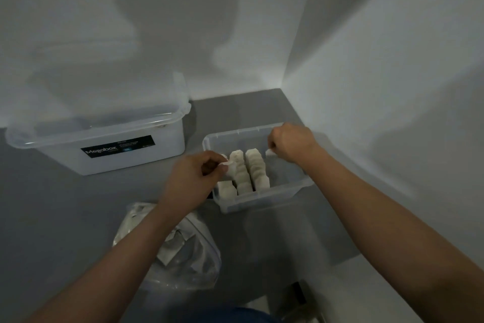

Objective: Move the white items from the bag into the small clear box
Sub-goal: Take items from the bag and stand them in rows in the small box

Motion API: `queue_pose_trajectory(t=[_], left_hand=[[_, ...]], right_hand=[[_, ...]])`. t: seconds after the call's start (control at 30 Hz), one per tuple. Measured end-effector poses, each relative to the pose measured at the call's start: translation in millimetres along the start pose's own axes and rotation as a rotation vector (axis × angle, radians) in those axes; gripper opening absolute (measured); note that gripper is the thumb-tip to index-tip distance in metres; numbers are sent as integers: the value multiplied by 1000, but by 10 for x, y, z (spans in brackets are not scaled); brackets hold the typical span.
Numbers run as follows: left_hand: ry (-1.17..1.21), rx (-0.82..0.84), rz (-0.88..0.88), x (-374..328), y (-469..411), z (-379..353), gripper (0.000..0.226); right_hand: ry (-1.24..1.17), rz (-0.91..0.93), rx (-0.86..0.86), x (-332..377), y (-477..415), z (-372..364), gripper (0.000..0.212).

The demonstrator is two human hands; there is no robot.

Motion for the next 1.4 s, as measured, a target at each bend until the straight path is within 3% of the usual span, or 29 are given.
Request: queue_pose_trajectory(t=[0.13,0.47,0.8,0.9,0.97,1.03,1.2,1.4], left_hand=[[-38,-42,3,1,42,18,6],[19,-45,36,50,54,17,7],[33,-49,49,45,56,29,8],[39,-40,38,38,59,28,10],[-15,-29,-14,-18,35,24,11],[-78,-2,-66,-104,-23,-10,14],[-122,111,-114,-386,-309,-328,17],[-187,235,-78,-424,-751,-1104,17]], right_hand=[[77,16,52,47,-101,-98,17],[273,-24,-25,125,-53,-128,15],[257,-13,-114,195,17,-49,18],[141,-69,-233,54,34,56,11],[-110,-118,-407,-150,170,200,12],[-401,-192,-474,-378,376,279,23],[-538,-263,-262,-584,647,-39,34],[-579,-298,-282,-670,774,-147,26]])
Point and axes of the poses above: each hand's wrist, its own y-axis away from the middle knuckle, its own z-axis out of the back of the hand, x = y × z, the point moved 10 cm from there along -y, towards the middle knuckle, and after that the axes turned 2 degrees about y, right-handed, at the moved point
